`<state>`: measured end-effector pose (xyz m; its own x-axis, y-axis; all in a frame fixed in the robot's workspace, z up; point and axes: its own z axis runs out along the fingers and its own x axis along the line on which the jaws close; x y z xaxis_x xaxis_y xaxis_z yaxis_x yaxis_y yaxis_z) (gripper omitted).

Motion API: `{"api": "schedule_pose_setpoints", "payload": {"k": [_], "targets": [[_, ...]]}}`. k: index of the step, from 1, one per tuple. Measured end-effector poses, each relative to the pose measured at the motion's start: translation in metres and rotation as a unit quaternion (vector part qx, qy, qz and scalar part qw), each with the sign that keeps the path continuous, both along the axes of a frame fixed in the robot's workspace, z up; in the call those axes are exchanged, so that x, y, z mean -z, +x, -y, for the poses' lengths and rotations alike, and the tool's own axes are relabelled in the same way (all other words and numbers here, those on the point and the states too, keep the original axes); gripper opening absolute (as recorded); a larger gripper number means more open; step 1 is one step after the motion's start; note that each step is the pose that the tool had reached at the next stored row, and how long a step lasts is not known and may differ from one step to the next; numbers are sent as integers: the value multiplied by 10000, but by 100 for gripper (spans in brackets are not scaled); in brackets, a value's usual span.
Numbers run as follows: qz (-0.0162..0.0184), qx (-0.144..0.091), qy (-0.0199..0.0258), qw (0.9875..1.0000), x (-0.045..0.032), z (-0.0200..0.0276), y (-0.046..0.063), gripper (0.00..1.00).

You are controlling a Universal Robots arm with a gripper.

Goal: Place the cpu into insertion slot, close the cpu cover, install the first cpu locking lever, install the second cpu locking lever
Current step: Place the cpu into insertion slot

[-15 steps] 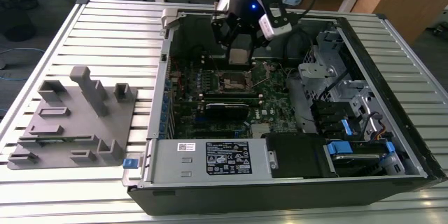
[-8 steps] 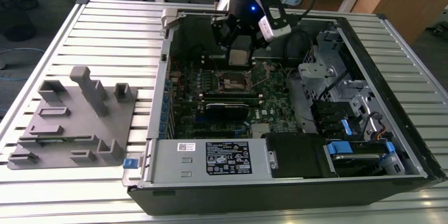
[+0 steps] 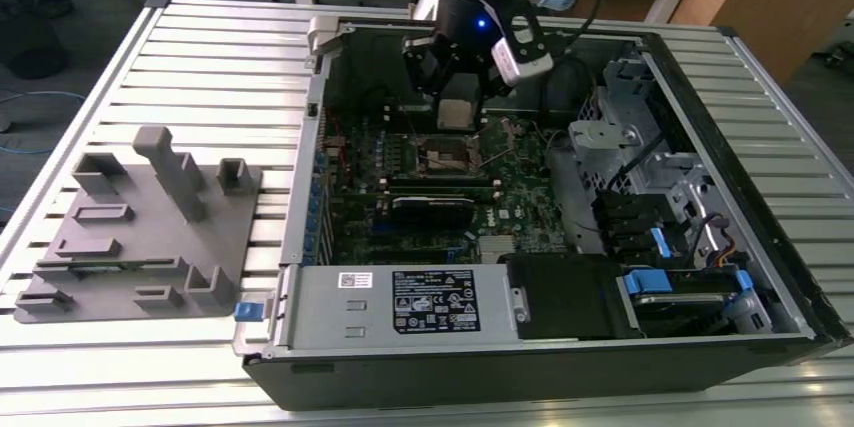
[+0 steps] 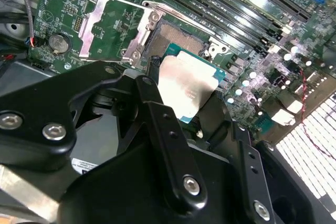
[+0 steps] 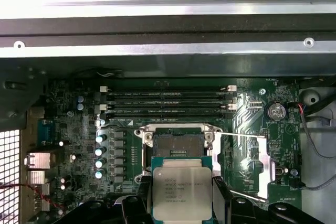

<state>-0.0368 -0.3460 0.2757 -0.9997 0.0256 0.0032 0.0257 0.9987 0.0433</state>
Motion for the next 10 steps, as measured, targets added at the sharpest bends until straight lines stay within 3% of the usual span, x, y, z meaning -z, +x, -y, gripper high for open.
{"api": "schedule_pose_setpoints", "payload": {"k": [3,10], "targets": [[18,-1,0,10000,29,0,0,54],[22,0,0,10000,46,0,0,54]]}}
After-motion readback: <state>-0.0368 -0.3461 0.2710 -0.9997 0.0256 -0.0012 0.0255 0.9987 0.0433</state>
